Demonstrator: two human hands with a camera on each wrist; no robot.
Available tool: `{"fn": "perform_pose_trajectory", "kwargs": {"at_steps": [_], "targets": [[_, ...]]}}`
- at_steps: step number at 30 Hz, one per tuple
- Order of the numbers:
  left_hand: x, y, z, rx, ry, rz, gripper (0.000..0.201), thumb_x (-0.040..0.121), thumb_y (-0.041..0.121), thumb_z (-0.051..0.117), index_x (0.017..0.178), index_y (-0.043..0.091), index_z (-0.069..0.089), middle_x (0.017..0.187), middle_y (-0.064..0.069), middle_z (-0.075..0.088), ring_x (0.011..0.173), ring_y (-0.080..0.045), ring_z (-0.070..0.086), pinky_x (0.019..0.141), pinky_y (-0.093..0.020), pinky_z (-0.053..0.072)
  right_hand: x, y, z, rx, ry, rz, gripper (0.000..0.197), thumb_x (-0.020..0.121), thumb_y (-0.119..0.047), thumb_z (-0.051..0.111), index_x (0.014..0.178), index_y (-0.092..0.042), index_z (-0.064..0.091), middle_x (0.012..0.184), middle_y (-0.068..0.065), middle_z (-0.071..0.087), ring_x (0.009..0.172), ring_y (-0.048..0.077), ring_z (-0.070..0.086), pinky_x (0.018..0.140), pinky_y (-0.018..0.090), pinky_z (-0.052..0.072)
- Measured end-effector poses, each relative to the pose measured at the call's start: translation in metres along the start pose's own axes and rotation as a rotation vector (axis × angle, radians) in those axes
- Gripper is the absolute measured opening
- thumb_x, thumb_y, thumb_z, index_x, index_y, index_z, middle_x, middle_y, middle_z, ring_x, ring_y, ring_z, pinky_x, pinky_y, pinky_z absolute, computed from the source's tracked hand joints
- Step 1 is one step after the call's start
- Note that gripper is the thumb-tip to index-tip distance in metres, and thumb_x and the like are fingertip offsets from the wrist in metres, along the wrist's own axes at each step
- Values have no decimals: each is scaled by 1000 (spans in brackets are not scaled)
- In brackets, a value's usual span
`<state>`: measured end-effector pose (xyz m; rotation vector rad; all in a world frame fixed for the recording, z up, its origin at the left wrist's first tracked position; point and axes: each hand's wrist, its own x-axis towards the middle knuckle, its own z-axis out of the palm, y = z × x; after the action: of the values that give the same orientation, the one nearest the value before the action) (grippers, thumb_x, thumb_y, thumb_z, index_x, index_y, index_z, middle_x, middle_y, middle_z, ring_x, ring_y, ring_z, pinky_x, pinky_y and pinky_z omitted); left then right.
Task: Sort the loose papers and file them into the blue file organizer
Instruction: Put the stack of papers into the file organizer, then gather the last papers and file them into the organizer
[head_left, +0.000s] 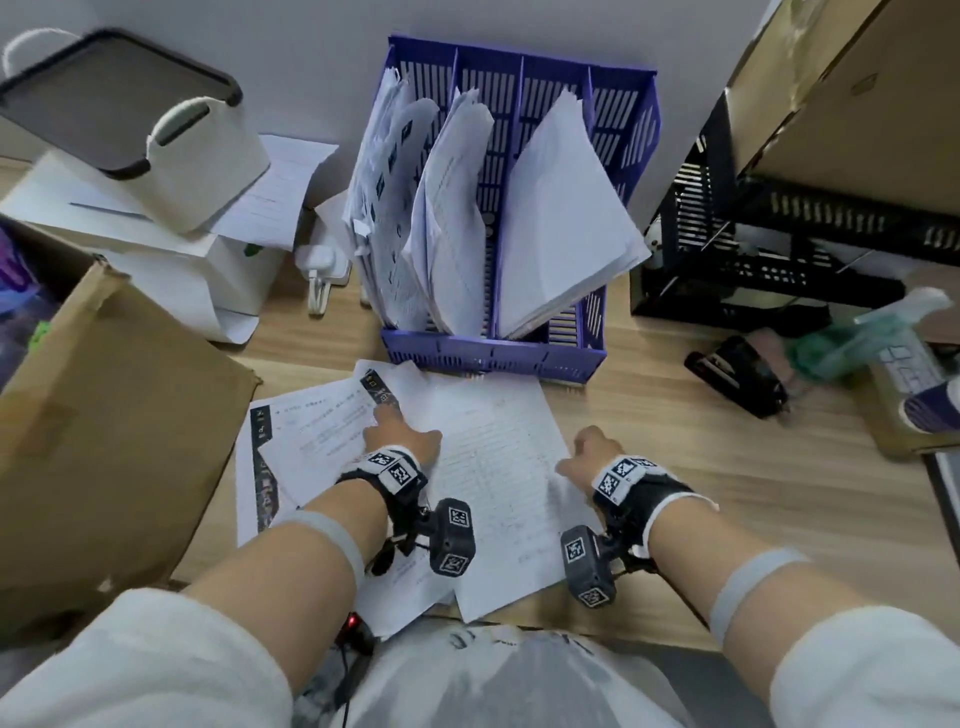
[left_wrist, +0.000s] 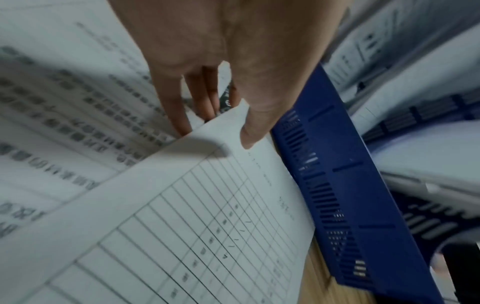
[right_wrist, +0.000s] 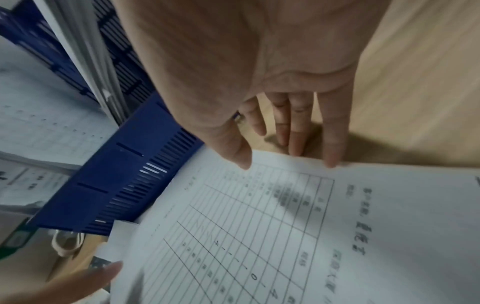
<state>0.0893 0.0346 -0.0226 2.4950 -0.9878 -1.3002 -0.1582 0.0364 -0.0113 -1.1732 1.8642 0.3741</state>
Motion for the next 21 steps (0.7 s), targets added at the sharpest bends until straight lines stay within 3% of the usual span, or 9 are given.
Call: {"fn": "perform_pose_trajectory", "kwargs": {"at_steps": [2, 3, 4, 6, 8, 11, 16, 18, 21], "targets": [[-1, -7, 2, -75, -74, 9, 73, 79, 29, 72, 138, 5, 34, 128, -14, 54, 112, -37, 58, 82, -37, 48, 1, 2, 8, 93, -33, 22, 69, 79, -35, 63, 133, -12, 27, 103, 11, 56, 80, 28, 63, 68, 35, 54], [-3, -10, 2, -85, -87, 27, 62, 82, 26, 71, 132, 4, 43, 122, -15, 59, 110, -35, 60, 78, -34, 47, 2, 2, 11, 115, -43, 18, 69, 79, -35, 66, 132, -13, 28, 103, 9, 56, 79, 26, 60, 66, 32, 49], [-4, -12, 2, -81, -102, 54, 47, 84, 26, 70, 123, 5, 53, 114, -13, 64, 104, -32, 63, 73, -31, 46, 4, 3, 13, 125, -33, -9, 58, 79, -33, 67, 124, -13, 37, 100, 7, 55, 79, 23, 56, 67, 29, 43], [-5, -17, 4, -105, -129, 98, 31, 84, 26, 68, 110, 12, 59, 107, -9, 68, 93, -27, 64, 69, -28, 48, 4, 3, 12, 118, -38, -71, 24, 78, -30, 69, 81, -18, 48, 80, 3, 47, 67, 17, 44, 65, 27, 32], [-11, -20, 2, -229, -171, 107, 32, 79, 25, 69, 107, 21, 55, 109, -6, 68, 95, -26, 66, 82, -37, 56, 6, 6, 11, 124, -63, -127, 39, 79, -28, 69, 59, -20, 36, 62, 0, 37, 56, 17, 34, 57, 28, 26], [-16, -18, -8, -338, -154, 194, 28, 87, 17, 65, 112, 25, 56, 116, -4, 69, 103, -27, 67, 96, -47, 52, 4, 10, 2, 220, -51, -226, 23, 79, -21, 69, 65, -19, 51, 72, 0, 54, 67, 19, 49, 62, 27, 37], [-28, -12, -28, -344, -42, 241, 35, 90, 16, 62, 125, 12, 56, 120, -5, 67, 105, -25, 64, 96, -34, 49, -13, -3, -14, 311, 103, -429, 15, 81, -9, 67, 78, -19, 56, 70, -1, 54, 66, 16, 47, 58, 24, 35], [-33, -7, -32, -306, 39, 187, 44, 90, 15, 63, 131, 8, 48, 122, -12, 63, 106, -28, 61, 89, -29, 44, -23, -11, -23, 234, 145, -509, 21, 81, -9, 66, 76, -25, 54, 74, -1, 58, 71, 16, 52, 61, 22, 38], [-47, 8, -40, -105, 146, 138, 78, 84, 18, 68, 146, 14, 21, 137, -18, 42, 120, -37, 50, 92, -39, 45, -42, -24, -43, 28, 226, -649, 17, 82, -15, 63, 77, -30, 56, 78, -9, 63, 76, 14, 59, 69, 23, 46]]}}
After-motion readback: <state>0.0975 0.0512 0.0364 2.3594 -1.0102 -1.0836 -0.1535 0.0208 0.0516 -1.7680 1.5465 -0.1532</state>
